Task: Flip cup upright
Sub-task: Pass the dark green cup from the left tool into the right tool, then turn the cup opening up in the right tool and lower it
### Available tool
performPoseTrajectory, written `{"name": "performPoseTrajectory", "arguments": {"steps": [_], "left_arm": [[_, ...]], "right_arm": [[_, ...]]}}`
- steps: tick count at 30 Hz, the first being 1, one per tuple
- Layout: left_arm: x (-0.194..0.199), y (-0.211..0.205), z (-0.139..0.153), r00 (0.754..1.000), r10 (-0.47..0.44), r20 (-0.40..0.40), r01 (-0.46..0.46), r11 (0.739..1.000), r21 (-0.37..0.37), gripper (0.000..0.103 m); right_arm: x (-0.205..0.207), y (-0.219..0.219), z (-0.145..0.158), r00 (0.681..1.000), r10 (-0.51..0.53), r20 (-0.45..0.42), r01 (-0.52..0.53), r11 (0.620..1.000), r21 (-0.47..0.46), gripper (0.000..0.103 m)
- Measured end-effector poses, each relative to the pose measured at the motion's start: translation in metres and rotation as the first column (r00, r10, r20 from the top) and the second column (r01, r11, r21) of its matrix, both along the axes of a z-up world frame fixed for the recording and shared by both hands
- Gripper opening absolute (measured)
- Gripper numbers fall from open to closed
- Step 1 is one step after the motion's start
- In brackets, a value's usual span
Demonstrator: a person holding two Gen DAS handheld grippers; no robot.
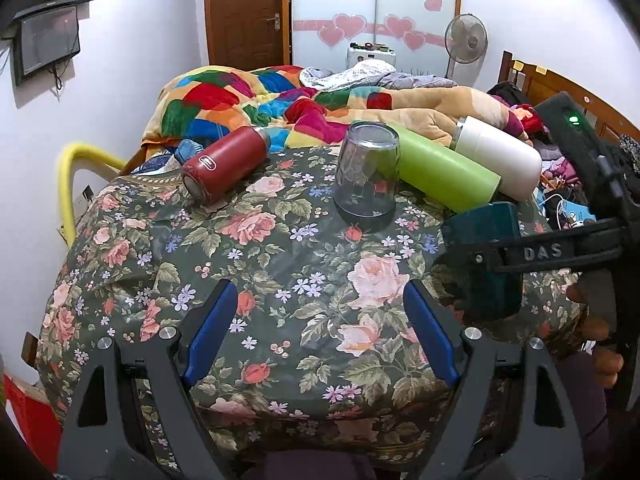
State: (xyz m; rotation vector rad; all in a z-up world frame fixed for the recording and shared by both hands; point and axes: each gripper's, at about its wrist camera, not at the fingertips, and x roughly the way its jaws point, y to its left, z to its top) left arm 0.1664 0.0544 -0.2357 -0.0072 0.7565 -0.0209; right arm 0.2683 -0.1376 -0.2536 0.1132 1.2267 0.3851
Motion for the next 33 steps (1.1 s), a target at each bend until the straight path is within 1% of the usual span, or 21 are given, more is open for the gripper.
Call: {"name": "performPoseTrajectory", "arguments": {"steps": [6,13,19,28,33], "left_arm": [[0.002,-0.003,0.004,1.0,-0.001,0.008,0.001,1.0,-0.01,0.084],[0.008,-0.005,0.009,1.0,-0.001,0.015,0.001,1.0,-0.015,0.084],[0.01,-0.005,0.011,1.0,-0.005,0.016,0.005,1.0,-0.025,0.088],[0.014,-0.005,-0.001,1.0,-0.005,-0.019,0.004,1.0,-0.024,0.088],[0.013,-0.003,-0.006,0.999,0.003,-0.033,-0.004,1.0,-0.031,0.088]], "right_arm": [[-0.013,-0.002,0.024,0.995,0.043,0.088,-0.04,0.999,-0.034,0.071],[-0.005,0.01,0.046,0.979,0.073,0.189,-0.06,0.995,-0.075,0.07],[0.003,0.018,0.039,0.976,0.096,0.194,-0.076,0.991,-0.11,0.07],[-0.002,0.022,0.021,0.979,0.123,0.165,-0.099,0.984,-0.149,0.07],[-0.007,0.026,0.021,0.972,0.148,0.181,-0.115,0.977,-0.182,0.071]]}}
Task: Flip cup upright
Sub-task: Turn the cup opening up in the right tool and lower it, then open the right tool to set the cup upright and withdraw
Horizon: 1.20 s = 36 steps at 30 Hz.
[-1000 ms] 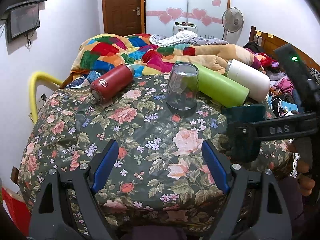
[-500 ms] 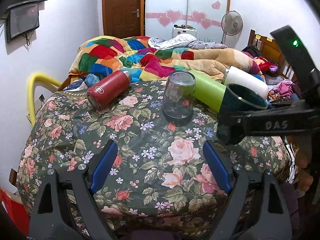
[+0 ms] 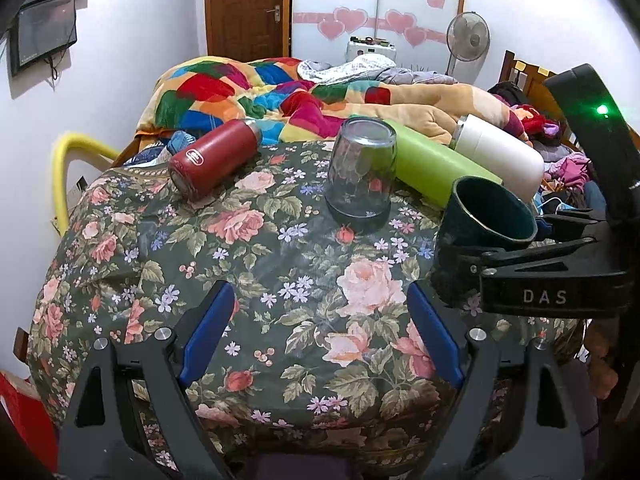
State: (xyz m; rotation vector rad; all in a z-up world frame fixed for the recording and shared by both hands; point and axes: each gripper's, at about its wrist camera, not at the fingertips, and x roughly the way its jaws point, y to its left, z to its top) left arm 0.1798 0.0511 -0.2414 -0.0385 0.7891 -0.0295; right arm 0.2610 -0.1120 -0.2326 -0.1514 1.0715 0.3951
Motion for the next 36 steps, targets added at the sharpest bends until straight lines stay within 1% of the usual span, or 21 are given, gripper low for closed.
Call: {"name": "performPoseTrajectory", "arguments": {"steps": [6,9,12,15,17,20,22,23,24,25,27,28,29,30,31,32,35,36], "left_arm": [[-0.004,0.002,0.001,1.0,0.011,-0.007,-0.011,1.0,0.005,0.088],[-0.008,0.002,0.008,1.0,0.011,0.004,-0.012,1.0,0.012,0.088],[-0.014,0.001,0.02,1.0,0.009,0.03,-0.009,1.0,0.017,0.088],[-0.021,-0.002,0.038,0.998,0.004,0.064,-0.004,1.0,0.007,0.088],[-0.028,-0.004,0.055,0.995,0.002,0.099,-0.001,1.0,-0.011,0.088],[-0.041,-0.008,0.084,0.986,-0.001,0.165,0.006,0.999,-0.033,0.088],[-0.052,-0.012,0.107,0.976,-0.003,0.219,0.012,0.999,-0.039,0.088],[-0.059,-0.015,0.12,0.968,-0.007,0.25,0.017,0.999,-0.038,0.088],[-0.065,-0.017,0.13,0.962,-0.012,0.274,0.023,0.999,-0.038,0.088],[-0.072,-0.02,0.14,0.953,-0.016,0.301,0.028,0.999,-0.037,0.088],[-0.089,-0.026,0.161,0.93,-0.025,0.367,0.04,0.999,-0.033,0.088],[-0.097,-0.027,0.17,0.918,-0.028,0.395,0.044,0.998,-0.032,0.089],[-0.108,-0.03,0.181,0.901,-0.029,0.432,0.047,0.998,-0.03,0.09],[-0.115,-0.032,0.188,0.889,-0.027,0.457,0.044,0.999,-0.028,0.091],[-0.122,-0.034,0.194,0.878,-0.025,0.477,0.043,0.999,-0.026,0.093],[-0.131,-0.036,0.202,0.862,-0.027,0.506,0.045,0.999,-0.022,0.093],[-0.151,-0.04,0.217,0.827,-0.032,0.561,0.046,0.999,-0.011,0.095],[-0.157,-0.041,0.221,0.814,-0.031,0.58,0.043,0.999,-0.007,0.096]], "right_arm": [[-0.004,0.0,0.001,1.0,0.028,-0.011,-0.028,1.0,-0.002,0.073],[-0.01,-0.003,0.003,1.0,0.029,-0.011,-0.029,1.0,0.004,0.073],[-0.022,-0.011,0.013,0.999,0.033,0.003,-0.033,0.999,0.019,0.073],[-0.035,-0.02,0.03,0.998,0.031,0.046,-0.033,0.999,0.033,0.073],[-0.045,-0.03,0.049,0.995,0.021,0.094,-0.025,0.999,0.047,0.073],[-0.064,-0.045,0.083,0.981,-0.005,0.193,-0.01,0.997,0.076,0.073],[-0.079,-0.057,0.111,0.962,-0.028,0.272,-0.002,0.994,0.108,0.073],[-0.089,-0.065,0.127,0.947,-0.046,0.318,0.004,0.991,0.131,0.073],[-0.094,-0.069,0.137,0.937,-0.056,0.344,0.006,0.99,0.144,0.073],[-0.104,-0.075,0.151,0.921,-0.072,0.384,0.009,0.987,0.163,0.073],[-0.119,-0.084,0.173,0.888,-0.098,0.449,0.009,0.981,0.196,0.073],[-0.129,-0.089,0.184,0.868,-0.112,0.483,0.007,0.977,0.214,0.073],[-0.14,-0.094,0.195,0.845,-0.127,0.519,0.004,0.973,0.233,0.074],[-0.146,-0.095,0.2,0.831,-0.136,0.539,0.001,0.97,0.243,0.074],[-0.156,-0.097,0.207,0.81,-0.147,0.567,-0.005,0.966,0.257,0.075],[-0.167,-0.099,0.215,0.788,-0.157,0.596,-0.013,0.963,0.271,0.076],[-0.187,-0.1,0.225,0.741,-0.179,0.647,-0.032,0.953,0.301,0.081],[-0.191,-0.1,0.226,0.731,-0.184,0.657,-0.036,0.951,0.307,0.081]]}}
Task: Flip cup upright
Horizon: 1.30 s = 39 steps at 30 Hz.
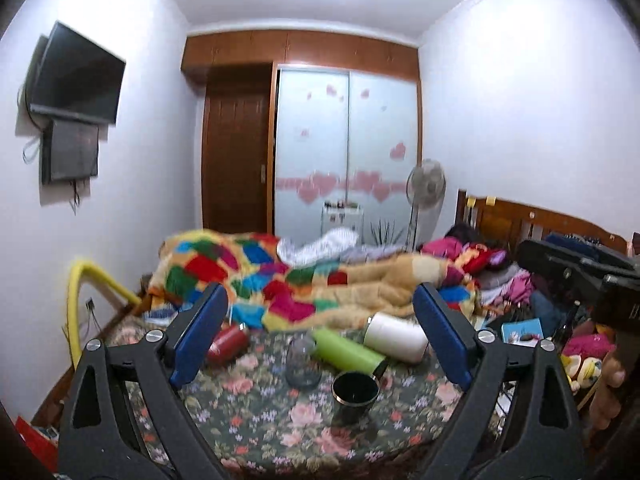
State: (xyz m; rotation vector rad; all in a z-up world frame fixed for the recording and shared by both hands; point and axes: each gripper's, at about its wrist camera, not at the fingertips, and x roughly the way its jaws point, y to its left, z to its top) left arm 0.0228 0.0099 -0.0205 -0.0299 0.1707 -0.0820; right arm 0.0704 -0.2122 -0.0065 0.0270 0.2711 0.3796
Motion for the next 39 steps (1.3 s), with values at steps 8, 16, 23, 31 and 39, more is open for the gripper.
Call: {"name": "performPoseTrajectory", "arguments": {"steps": [8,16,23,31,39], "left_arm": [[-0.028,-0.001,0.006,0.996,0.072,0.06,-0.071,0.997,-0.006,0.103],[-0.026,0.002,-0.003,0.994,0.109,0.018,-0.108,0.994,-0.018,0.103],[-0.027,-0.002,-0.007,0.994,0.107,0.012,-0.107,0.994,-0.01,0.103],[-0.027,-0.001,-0.008,0.995,0.103,0.008,-0.103,0.995,-0.011,0.103],[-0.023,-0.003,-0.011,0.995,0.098,0.003,-0.098,0.995,-0.011,0.103]], "right_arm": [[-0.019,0.002,-0.005,0.998,-0.032,0.052,0.031,0.999,0.01,0.095],[-0.024,0.0,-0.012,0.999,-0.046,0.028,0.046,0.999,-0.01,0.103],[-0.027,-0.004,-0.016,0.999,-0.046,0.005,0.046,0.999,-0.015,0.103],[-0.03,-0.004,-0.016,0.999,-0.046,0.002,0.046,0.999,-0.017,0.103],[-0.029,-0.004,-0.016,0.999,-0.045,0.001,0.045,0.999,-0.016,0.103]]}}
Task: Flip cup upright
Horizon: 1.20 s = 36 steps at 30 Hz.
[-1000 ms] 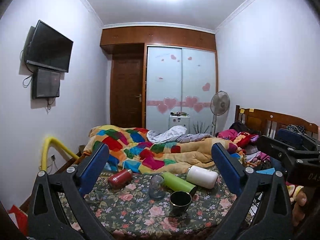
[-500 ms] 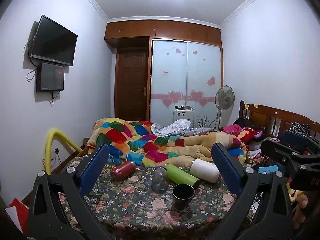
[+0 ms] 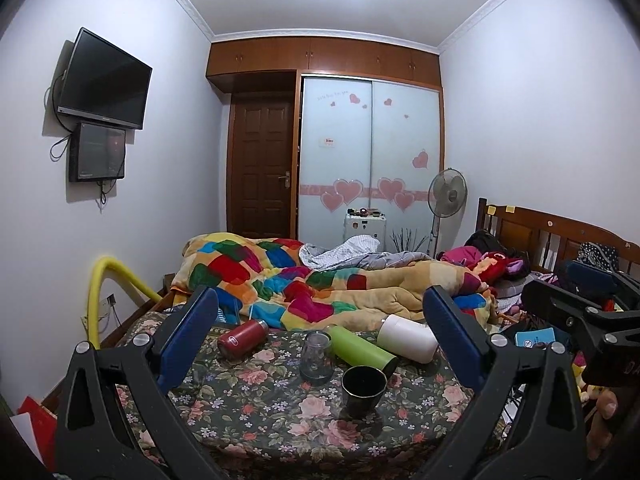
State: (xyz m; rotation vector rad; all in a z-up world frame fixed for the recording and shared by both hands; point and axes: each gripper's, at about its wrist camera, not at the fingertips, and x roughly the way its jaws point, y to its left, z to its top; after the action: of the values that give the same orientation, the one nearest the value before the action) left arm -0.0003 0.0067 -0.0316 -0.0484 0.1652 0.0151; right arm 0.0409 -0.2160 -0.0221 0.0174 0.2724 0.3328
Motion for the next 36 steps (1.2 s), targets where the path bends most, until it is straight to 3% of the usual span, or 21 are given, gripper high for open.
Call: {"name": "performPoseTrajectory", "arguments": {"steps": [36], "left_arm": [[0.0049,0.0003,-0.0064,1.0,-0.007,-0.008,0.007,1.0,-0.006,0.103]], "right_arm": [[-0.0028,0.0012,-0.0004,1.0,0.002,-0.001,-0.002,1.0,-0.007,0.103]]}}
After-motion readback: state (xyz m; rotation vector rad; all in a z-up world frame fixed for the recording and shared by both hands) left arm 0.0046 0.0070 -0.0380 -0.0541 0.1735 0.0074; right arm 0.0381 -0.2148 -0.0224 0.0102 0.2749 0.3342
